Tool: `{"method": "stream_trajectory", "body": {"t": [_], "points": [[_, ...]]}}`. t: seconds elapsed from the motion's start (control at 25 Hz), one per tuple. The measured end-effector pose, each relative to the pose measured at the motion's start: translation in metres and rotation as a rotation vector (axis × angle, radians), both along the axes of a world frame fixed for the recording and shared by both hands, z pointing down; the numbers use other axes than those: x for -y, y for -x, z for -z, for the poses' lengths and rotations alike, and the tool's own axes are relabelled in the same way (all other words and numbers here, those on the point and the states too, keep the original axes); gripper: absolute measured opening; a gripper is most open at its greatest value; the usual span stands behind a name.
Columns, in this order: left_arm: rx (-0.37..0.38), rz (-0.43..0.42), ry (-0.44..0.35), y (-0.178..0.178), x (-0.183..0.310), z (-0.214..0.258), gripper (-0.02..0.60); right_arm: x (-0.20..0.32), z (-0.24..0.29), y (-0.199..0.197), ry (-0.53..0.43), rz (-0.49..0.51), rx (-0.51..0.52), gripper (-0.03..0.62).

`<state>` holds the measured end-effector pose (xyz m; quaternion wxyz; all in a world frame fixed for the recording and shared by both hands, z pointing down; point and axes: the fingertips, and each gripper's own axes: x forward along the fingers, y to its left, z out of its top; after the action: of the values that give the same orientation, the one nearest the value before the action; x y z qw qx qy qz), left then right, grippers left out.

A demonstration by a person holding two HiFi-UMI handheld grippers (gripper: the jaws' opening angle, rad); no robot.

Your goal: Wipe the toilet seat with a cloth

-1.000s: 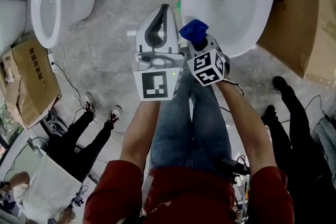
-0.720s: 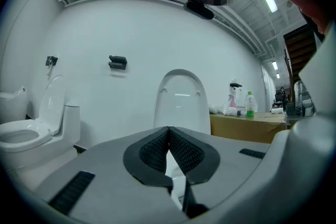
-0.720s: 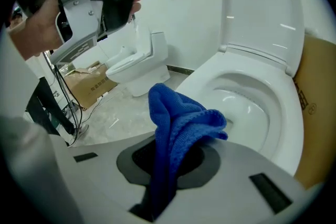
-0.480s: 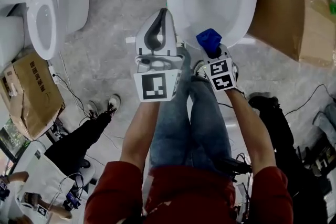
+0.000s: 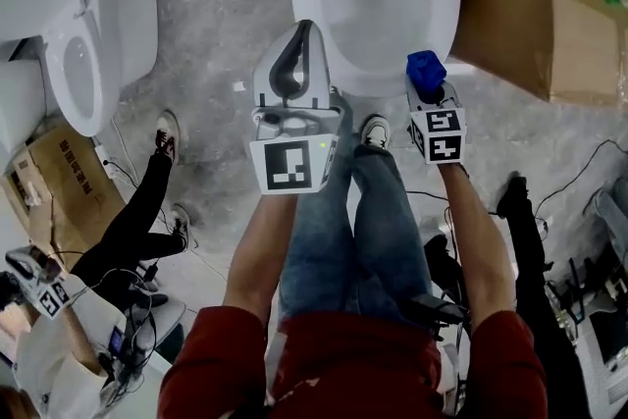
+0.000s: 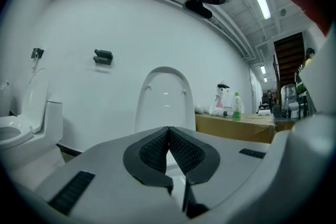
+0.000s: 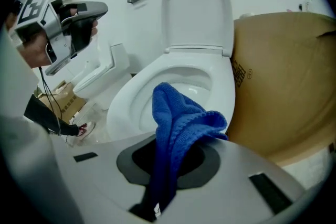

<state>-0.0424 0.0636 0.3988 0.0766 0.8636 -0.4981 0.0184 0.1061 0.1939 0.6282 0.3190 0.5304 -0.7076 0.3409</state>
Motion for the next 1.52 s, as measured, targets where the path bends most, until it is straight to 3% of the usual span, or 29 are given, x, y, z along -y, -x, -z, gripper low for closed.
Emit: {"method": "stream_trajectory", "body": {"t": [0.52, 0.92, 1.28, 1.52], "points": [[0.020, -0.048, -0.008, -0.012, 0.045, -0.009, 0.017, 0.094, -0.006, -0.073, -0.055, -0.156, -0.056, 0.055], [0.008, -0.061, 0.046, -0.016, 0.077, -0.028, 0.017, 0.200, -0.010, -0.119, -0.090, -0.234, -0.064, 0.055], [-0.002, -0.080, 0.063, -0.017, 0.098, -0.036, 0.017, 0.288, -0.006, -0.138, -0.136, -0.298, -0.057, 0.055], [0.002, -0.065, 0.070, -0.005, 0.112, -0.042, 0.017, 0.333, -0.003, -0.125, -0.170, -0.367, -0.060, 0.055]]}}
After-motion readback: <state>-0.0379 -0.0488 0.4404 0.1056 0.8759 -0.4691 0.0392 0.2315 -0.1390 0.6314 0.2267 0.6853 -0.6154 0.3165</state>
